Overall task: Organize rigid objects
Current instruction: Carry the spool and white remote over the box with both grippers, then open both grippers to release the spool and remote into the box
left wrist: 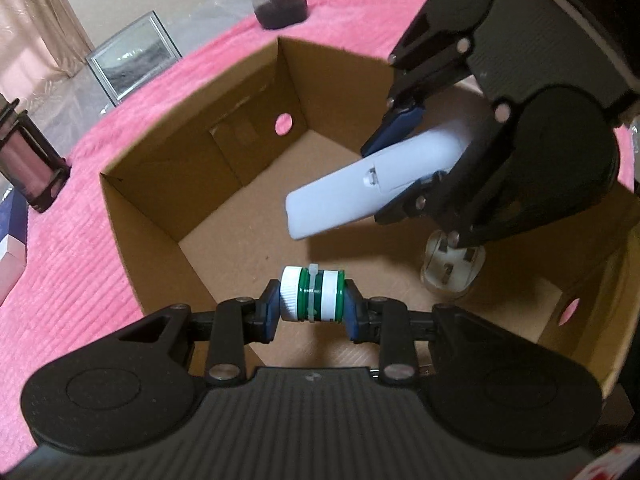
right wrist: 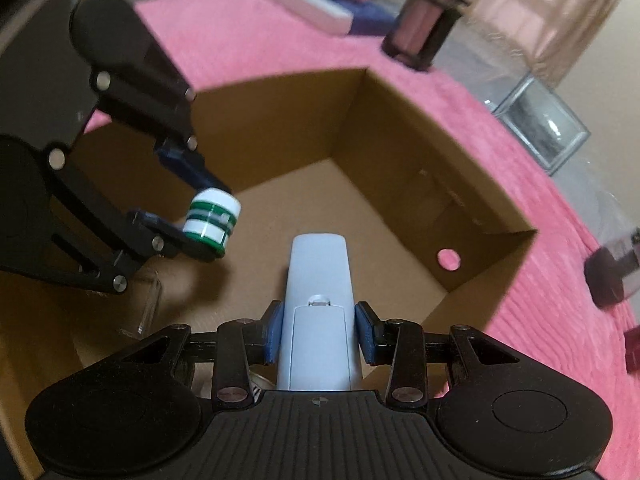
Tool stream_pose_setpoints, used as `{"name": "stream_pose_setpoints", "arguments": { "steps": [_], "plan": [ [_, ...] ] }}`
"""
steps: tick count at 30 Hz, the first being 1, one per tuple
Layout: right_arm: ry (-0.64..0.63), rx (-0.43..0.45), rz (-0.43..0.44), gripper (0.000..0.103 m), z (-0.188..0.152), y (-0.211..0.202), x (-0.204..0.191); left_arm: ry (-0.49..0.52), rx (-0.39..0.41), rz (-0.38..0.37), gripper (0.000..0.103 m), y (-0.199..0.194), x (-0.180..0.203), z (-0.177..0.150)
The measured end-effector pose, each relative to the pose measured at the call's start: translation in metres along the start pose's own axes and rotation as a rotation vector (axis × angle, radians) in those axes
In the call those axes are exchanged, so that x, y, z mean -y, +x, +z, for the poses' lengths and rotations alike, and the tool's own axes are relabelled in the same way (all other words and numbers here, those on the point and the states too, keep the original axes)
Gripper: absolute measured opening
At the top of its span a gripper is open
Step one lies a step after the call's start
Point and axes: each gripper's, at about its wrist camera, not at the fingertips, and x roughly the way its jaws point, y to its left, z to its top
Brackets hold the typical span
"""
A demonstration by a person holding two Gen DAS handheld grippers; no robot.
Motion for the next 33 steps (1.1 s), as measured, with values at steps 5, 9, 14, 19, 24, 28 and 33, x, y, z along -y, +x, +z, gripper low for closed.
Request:
{"name": "stream_pose_setpoints", "arguments": {
  "steps": [5,9,14,19,24,28,33],
  "plan": [
    [-0.033,-0.064,0.014,0.035,0.001,0.023,-0.001,0.012,-0.023,-0.015,0.027,0.009,-0.001,-0.002],
    [-0.047,-0.087,0.020,0.035,0.003,0.031,0.001,0.012,-0.030,-0.023,0.027,0.012,-0.002,-0.002],
    [-0.048,-0.084,0.016,0.035,0.004,0.033,0.002,0.011,-0.041,-0.017,0.027,0.015,-0.003,0.000],
    [0.001,-0.015,-0.002,0.035,0.001,0.017,0.007,0.000,-0.053,-0.016,0.027,0.017,-0.004,-0.001],
    [0.072,0.065,-0.007,0.035,-0.001,-0.010,0.008,-0.014,-0.067,-0.013,0.027,0.019,-0.004,0.001],
    [0.107,0.110,-0.012,0.035,-0.004,-0.024,0.008,-0.016,-0.065,-0.005,0.028,0.018,-0.004,0.001],
    [0.160,0.172,-0.030,0.035,-0.009,-0.048,0.008,-0.048,-0.030,0.008,0.028,0.009,-0.004,-0.002]
  ]
}}
